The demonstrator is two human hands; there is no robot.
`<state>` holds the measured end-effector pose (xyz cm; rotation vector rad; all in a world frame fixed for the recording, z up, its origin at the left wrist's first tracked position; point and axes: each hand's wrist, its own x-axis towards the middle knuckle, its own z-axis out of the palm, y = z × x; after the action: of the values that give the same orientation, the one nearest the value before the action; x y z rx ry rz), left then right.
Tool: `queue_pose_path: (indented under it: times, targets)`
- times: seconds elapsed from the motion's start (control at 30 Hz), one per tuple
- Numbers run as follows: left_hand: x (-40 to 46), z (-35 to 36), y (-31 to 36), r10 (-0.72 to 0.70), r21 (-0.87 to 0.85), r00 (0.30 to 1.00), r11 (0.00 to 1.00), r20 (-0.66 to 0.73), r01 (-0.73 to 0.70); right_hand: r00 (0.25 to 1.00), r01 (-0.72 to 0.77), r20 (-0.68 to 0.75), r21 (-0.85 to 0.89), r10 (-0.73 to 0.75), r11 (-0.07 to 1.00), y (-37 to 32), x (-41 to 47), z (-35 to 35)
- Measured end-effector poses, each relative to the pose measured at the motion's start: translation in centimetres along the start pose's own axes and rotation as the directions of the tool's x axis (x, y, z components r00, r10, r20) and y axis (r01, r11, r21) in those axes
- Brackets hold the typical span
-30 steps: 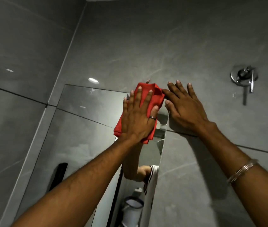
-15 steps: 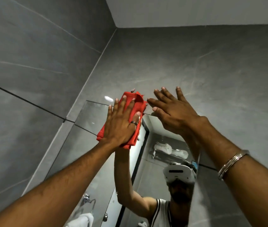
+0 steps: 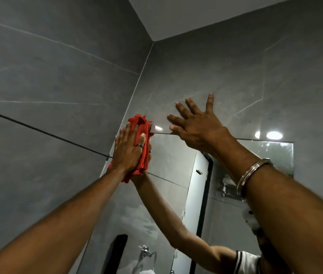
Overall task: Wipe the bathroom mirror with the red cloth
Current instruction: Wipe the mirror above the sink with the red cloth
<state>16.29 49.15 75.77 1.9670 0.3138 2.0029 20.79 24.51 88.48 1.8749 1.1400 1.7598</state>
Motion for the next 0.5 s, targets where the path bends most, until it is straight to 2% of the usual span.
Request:
queue_pose_path:
  times: [0.1, 0.33, 0.43, 0.5]
  targets:
    - [0.5, -0.1, -1.8, -0.108, -0.021, 0.994, 0.994, -0.006, 0.108, 1.0, 0.009, 0.005, 0.004, -0.009, 1.0, 0.3, -0.2, -0.3]
    - [-4.8, -0.5, -1.6, -0.047, -0.004, 0.999, 0.999, -0.018, 0.047, 1.0, -0.017, -0.002, 0.046, 0.017, 0.999, 0.0, -0.6, -0.7]
    - [-9.4, -0.9, -2.1, -0.006, 0.057, 1.0, 0.998, 0.011, 0.006, 0.993, 0.061, -0.105, 0.031, -0.057, 0.998, -2.8, -2.1, -0.2]
    - [-12.1, -1.3, -2.7, -0.023, 0.059, 0.998, 0.998, 0.053, 0.019, 0.976, 0.167, -0.137, -0.006, -0.167, 0.986, -6.7, -4.0, 0.3]
